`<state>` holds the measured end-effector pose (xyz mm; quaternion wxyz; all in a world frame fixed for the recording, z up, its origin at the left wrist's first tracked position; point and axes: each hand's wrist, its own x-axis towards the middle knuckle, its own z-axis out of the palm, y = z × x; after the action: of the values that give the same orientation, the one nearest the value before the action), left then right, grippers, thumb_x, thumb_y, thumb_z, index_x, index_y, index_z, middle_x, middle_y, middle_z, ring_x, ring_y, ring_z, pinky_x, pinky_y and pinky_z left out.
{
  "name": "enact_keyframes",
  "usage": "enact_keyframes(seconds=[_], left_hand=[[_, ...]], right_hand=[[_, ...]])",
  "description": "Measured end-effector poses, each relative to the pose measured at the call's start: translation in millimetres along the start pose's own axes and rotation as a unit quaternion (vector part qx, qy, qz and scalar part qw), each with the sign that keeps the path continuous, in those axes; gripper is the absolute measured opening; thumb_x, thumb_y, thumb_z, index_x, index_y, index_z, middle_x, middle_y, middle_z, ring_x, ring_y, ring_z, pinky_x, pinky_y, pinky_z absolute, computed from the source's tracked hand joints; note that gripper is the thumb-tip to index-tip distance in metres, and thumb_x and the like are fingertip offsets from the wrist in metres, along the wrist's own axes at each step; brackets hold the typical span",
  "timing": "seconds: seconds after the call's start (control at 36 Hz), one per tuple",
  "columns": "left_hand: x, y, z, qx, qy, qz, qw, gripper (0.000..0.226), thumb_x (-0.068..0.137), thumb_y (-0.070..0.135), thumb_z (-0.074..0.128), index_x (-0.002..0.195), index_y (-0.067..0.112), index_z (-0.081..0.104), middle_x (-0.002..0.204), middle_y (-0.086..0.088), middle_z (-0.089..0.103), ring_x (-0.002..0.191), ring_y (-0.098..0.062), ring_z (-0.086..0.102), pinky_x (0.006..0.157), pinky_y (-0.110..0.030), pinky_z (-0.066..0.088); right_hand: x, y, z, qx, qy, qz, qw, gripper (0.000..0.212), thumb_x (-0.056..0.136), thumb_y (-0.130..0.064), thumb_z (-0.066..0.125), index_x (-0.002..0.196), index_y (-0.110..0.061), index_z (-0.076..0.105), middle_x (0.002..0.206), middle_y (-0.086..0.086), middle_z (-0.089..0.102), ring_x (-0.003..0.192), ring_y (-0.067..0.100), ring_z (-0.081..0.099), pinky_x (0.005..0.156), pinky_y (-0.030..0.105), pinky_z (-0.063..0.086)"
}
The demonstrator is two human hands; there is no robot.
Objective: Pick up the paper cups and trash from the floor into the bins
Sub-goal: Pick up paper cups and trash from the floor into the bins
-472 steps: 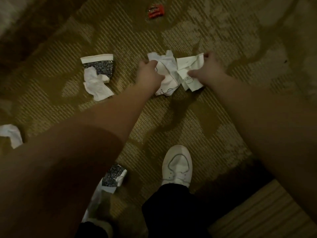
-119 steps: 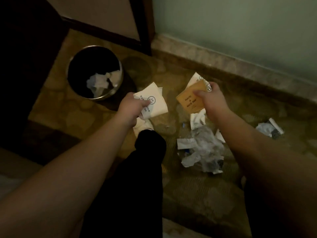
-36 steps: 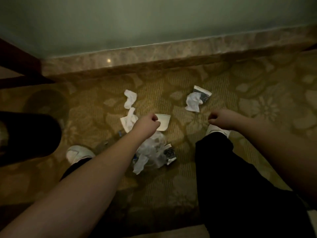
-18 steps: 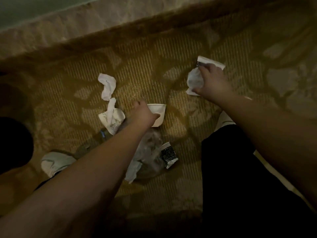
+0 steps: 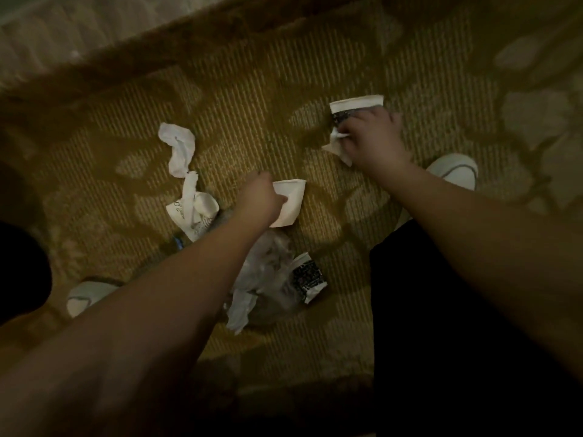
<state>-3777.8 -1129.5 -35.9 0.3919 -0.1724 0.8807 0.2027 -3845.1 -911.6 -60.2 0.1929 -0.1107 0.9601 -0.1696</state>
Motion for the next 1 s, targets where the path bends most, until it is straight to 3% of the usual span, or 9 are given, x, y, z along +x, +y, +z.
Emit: enact_keyframes(seconds=[0.11, 0.22, 0.31, 0.47, 0.56, 0.69, 0.81, 0.94, 1.0], left_hand=[[-7.2, 1.8, -18.3, -0.142, 0.033, -0.019, 0.989, 0.042, 0.091, 0.024, 0.069, 0.126, 0.004, 0.057, 0.124, -0.015, 0.056, 0.107, -0.031, 0.058, 0.083, -0.035, 0.048], [-19.5, -7.2, -35.4, -0.294, 0.053, -0.063, 0.952, 0.046, 0.091, 0.023, 0.069, 0.132, 0.01, 0.054, 0.12, -0.008, 0.058, 0.098, -0.022, 0.057, 0.07, -0.026, 0.047], [-30.1, -22.4, -39.0, -0.368, 0.038, -0.089, 0.925, 0.043, 0.093, 0.019, 0.067, 0.133, 0.01, 0.052, 0.113, -0.003, 0.059, 0.086, -0.012, 0.057, 0.056, -0.018, 0.043], [-52.0, -60.3, -35.0, -0.407, 0.022, -0.179, 0.895, 0.046, 0.089, 0.027, 0.072, 0.13, 0.012, 0.056, 0.118, -0.008, 0.063, 0.104, -0.027, 0.062, 0.092, -0.048, 0.054], [-62.7, -79.7, -30.6, -0.418, 0.022, -0.199, 0.886, 0.042, 0.09, 0.024, 0.07, 0.128, 0.013, 0.056, 0.116, -0.005, 0.063, 0.105, -0.025, 0.061, 0.095, -0.046, 0.052], [-76.3, -111.2, -24.5, -0.425, 0.017, -0.227, 0.876, 0.027, 0.091, 0.021, 0.07, 0.116, 0.019, 0.059, 0.116, -0.003, 0.064, 0.104, -0.022, 0.062, 0.092, -0.043, 0.054], [-76.4, -125.3, -25.4, -0.443, 0.017, -0.254, 0.86, 0.027, 0.091, 0.02, 0.071, 0.115, 0.018, 0.061, 0.119, -0.005, 0.064, 0.106, -0.026, 0.062, 0.092, -0.045, 0.055], [-64.1, -130.6, -36.9, -0.484, 0.026, -0.253, 0.837, 0.031, 0.091, 0.022, 0.069, 0.12, 0.02, 0.06, 0.12, -0.008, 0.065, 0.103, -0.029, 0.065, 0.085, -0.052, 0.058], [-56.3, -136.1, -41.1, -0.476, 0.04, -0.242, 0.844, 0.032, 0.093, 0.023, 0.067, 0.124, 0.02, 0.058, 0.12, -0.006, 0.063, 0.099, -0.026, 0.063, 0.076, -0.045, 0.06]], right_hand=[[8.0, -1.5, -21.2, 0.126, 0.05, 0.075, 0.988, 0.027, 0.094, -0.032, 0.052, 0.111, -0.022, 0.071, 0.113, 0.001, 0.068, 0.115, 0.026, 0.056, 0.101, 0.052, 0.039], [19.7, 15.5, -23.9, 0.132, 0.004, 0.212, 0.968, 0.035, 0.094, -0.036, 0.059, 0.122, -0.018, 0.066, 0.14, 0.011, 0.045, 0.134, 0.031, 0.036, 0.108, 0.041, 0.031], [20.4, 21.0, -17.1, 0.154, -0.028, 0.218, 0.963, 0.036, 0.09, -0.038, 0.065, 0.118, -0.016, 0.069, 0.149, 0.01, 0.037, 0.139, 0.032, 0.031, 0.112, 0.038, 0.027], [20.2, 5.4, -16.6, 0.14, -0.056, 0.226, 0.962, 0.037, 0.092, -0.039, 0.064, 0.122, -0.017, 0.06, 0.134, 0.014, 0.046, 0.117, 0.032, 0.052, 0.098, 0.041, 0.043], [20.3, 1.5, -17.7, 0.172, -0.072, 0.254, 0.949, 0.056, 0.088, -0.043, 0.066, 0.134, -0.017, 0.047, 0.136, 0.01, 0.049, 0.122, 0.031, 0.052, 0.102, 0.054, 0.044], [25.0, -3.5, -29.6, 0.195, -0.203, 0.278, 0.918, 0.064, 0.091, -0.047, 0.065, 0.14, -0.01, 0.048, 0.132, 0.015, 0.056, 0.116, 0.032, 0.055, 0.096, 0.047, 0.047], [24.6, -22.7, -32.6, 0.256, -0.263, 0.281, 0.887, 0.053, 0.087, -0.043, 0.072, 0.129, -0.013, 0.059, 0.115, 0.009, 0.063, 0.104, 0.026, 0.058, 0.09, 0.041, 0.048], [19.4, -47.4, -25.1, 0.322, -0.329, 0.244, 0.854, 0.014, 0.087, -0.022, 0.072, 0.099, -0.018, 0.066, 0.109, 0.006, 0.07, 0.101, 0.019, 0.064, 0.089, 0.031, 0.048], [23.3, -58.6, -20.6, 0.333, -0.336, 0.233, 0.849, 0.013, 0.087, -0.02, 0.072, 0.099, -0.02, 0.067, 0.107, 0.003, 0.071, 0.102, 0.018, 0.065, 0.09, 0.032, 0.048]])
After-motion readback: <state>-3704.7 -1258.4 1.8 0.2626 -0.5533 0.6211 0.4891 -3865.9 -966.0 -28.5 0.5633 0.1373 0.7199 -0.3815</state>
